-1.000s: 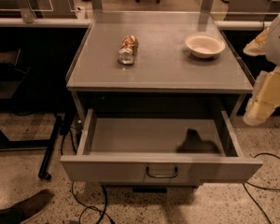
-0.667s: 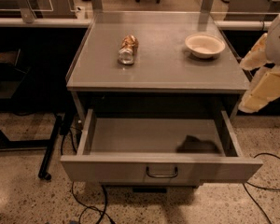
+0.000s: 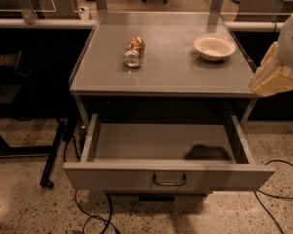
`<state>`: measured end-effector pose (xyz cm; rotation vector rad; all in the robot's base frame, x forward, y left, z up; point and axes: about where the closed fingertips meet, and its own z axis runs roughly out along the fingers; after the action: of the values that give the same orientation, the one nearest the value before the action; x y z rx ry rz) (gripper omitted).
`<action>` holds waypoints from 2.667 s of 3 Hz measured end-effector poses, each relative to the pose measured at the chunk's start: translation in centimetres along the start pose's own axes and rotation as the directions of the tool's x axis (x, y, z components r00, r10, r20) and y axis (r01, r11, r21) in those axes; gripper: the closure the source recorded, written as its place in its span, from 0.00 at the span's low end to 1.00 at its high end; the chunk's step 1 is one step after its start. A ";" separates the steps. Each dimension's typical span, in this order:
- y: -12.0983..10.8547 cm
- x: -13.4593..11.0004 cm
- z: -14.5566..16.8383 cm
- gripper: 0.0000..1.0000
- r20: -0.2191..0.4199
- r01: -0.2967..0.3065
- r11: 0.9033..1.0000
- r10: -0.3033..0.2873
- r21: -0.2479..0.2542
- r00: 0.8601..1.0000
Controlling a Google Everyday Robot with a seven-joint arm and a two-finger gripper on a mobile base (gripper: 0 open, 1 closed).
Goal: Close top drawer
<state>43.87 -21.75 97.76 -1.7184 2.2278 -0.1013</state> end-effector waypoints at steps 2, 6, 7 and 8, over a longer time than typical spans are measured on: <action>2.1 1.1 1.0 1.00 0.011 -0.047 0.999 0.047 -0.009 0.999; 12.4 3.6 15.7 1.00 -0.064 -0.157 0.947 0.145 -0.282 0.987; 13.3 3.6 19.7 1.00 -0.080 -0.188 0.937 0.172 -0.295 0.982; 13.6 3.8 22.6 1.00 -0.097 -0.211 0.930 0.190 -0.303 0.977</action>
Offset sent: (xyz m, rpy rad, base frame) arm -0.0705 -0.0101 -0.1126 0.0152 0.2170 -0.0933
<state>37.15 -18.48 72.17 -1.6403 2.5667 0.2594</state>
